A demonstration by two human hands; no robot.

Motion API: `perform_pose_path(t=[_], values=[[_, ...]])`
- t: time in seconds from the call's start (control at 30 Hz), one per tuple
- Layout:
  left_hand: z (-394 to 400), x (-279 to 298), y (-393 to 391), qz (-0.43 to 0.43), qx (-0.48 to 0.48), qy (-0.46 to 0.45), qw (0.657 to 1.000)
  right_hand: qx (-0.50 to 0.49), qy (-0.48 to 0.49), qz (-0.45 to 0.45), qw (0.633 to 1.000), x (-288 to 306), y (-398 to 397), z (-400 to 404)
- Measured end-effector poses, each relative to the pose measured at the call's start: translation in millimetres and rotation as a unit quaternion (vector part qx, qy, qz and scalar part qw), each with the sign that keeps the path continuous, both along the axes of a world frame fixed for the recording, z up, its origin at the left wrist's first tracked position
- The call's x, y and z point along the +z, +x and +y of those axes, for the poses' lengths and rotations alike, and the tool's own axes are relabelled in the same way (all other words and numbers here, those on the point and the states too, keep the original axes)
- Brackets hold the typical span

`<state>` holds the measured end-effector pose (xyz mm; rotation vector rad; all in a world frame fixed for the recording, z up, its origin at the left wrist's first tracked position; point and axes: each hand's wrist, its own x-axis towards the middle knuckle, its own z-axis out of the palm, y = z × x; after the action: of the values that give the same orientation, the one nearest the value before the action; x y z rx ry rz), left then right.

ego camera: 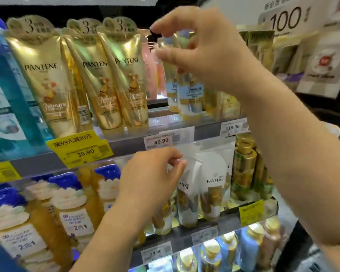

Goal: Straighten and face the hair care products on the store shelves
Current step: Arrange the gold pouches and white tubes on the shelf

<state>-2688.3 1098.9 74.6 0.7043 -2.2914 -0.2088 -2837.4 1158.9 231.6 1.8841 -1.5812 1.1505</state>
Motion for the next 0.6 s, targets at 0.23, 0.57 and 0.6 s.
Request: perform_pose_path(t=[0.23,0.57,0.6], values=[[-1,-33,-39,-0.109,-0.022,-0.036,0.993,-0.169,0.081,-0.160,0.969,-143,-47,89],[-20,-33,-68,-0.158,0.008,-0.032,0.987,-0.262,0.173,-0.318,0.894,-252,-74,49],[-19,-34,-68,-0.150,0.012,-0.033,0.988,-0.256,0.145,-0.317,0.902,-252,-73,46]])
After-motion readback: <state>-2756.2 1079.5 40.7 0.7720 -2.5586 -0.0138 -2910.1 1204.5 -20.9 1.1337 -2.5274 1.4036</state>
